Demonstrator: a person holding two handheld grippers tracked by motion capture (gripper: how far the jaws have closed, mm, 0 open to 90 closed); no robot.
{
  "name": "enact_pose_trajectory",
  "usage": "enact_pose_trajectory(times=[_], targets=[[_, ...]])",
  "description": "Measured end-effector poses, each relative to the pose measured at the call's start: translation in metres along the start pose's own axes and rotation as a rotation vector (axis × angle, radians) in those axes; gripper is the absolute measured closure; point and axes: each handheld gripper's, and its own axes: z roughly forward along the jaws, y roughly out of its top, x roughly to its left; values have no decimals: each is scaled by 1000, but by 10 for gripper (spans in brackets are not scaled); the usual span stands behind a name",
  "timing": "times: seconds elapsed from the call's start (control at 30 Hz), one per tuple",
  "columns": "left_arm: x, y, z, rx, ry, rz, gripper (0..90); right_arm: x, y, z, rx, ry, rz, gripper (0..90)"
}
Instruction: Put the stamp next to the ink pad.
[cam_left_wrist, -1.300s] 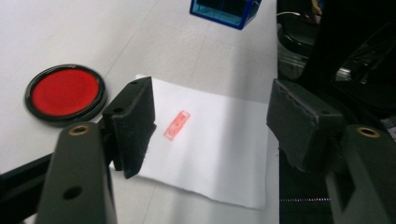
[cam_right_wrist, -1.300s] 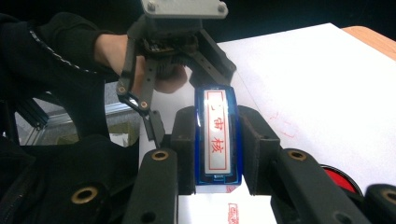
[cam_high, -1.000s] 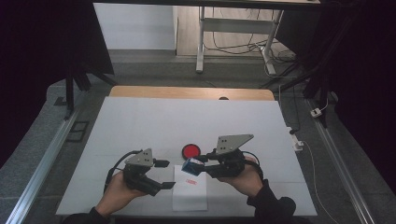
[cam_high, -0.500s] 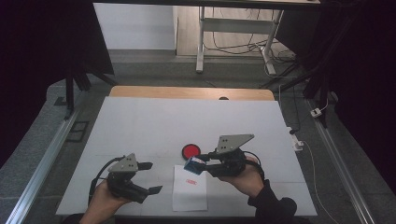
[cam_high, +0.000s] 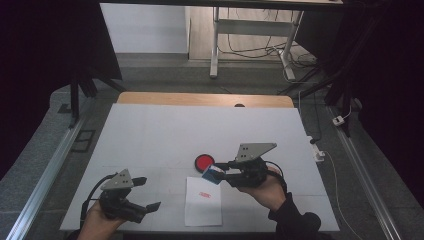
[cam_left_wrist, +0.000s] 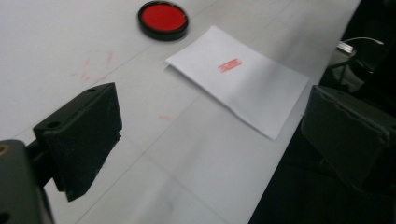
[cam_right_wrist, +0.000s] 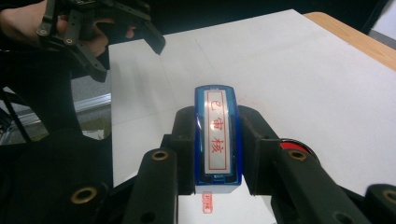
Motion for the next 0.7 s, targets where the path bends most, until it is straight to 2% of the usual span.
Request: enact_pose_trajectory(times=[0.2, 0.43, 0.57, 0.7], targets=[[1, -12, -10, 5, 65, -38, 38, -1, -2, 0, 10, -13, 5, 695], [2, -23, -22, -4, 97, -72, 35, -3, -4, -2, 20, -28, 16, 695], [1, -26, -25, 9, 132, -63, 35, -5, -5, -3, 15, -33, 23, 695], [-2, -29, -25, 49, 173, -46, 33, -6, -6, -4, 21, -43, 24, 695]])
